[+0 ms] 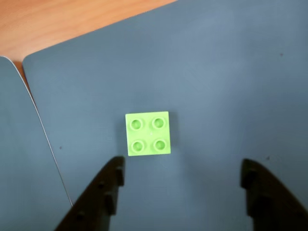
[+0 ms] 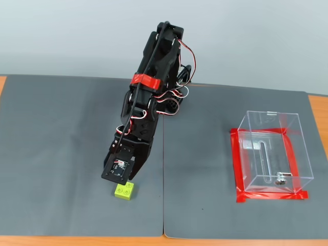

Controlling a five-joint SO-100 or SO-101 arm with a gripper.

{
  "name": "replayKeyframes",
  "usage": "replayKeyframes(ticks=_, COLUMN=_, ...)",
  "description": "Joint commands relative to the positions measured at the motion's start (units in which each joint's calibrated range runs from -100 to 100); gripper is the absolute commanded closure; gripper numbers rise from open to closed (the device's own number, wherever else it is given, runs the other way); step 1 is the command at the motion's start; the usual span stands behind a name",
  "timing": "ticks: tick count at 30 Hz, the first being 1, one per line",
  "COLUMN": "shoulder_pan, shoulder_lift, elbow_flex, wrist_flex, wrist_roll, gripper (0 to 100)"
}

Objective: Pick the green lego block and place it into the transparent box

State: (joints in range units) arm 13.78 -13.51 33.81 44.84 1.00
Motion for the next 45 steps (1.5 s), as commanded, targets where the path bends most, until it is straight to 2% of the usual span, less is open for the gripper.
replayKeyframes(ticks=1, shoulder_pan=-1.66, shoulder_lift=0.92, elbow_flex=-2.56, wrist_flex=-0.13, wrist_roll=0.17, gripper=69)
replayKeyframes(ticks=7, shoulder_pan=-2.55, shoulder_lift=2.28, elbow_flex=-2.56, wrist_flex=-0.31, wrist_roll=0.17, gripper=64)
replayKeyframes(ticks=21, shoulder_pan=-3.9, shoulder_lift=8.46, elbow_flex=-2.65, wrist_flex=-1.09, wrist_roll=0.07, gripper=64)
replayKeyframes(ticks=28, shoulder_pan=-3.9, shoulder_lift=12.28, elbow_flex=-2.47, wrist_flex=-7.69, wrist_roll=0.17, gripper=64)
replayKeyframes(ticks=45, shoulder_pan=-3.08, shoulder_lift=17.62, elbow_flex=-3.28, wrist_flex=-9.6, wrist_roll=0.22, gripper=64)
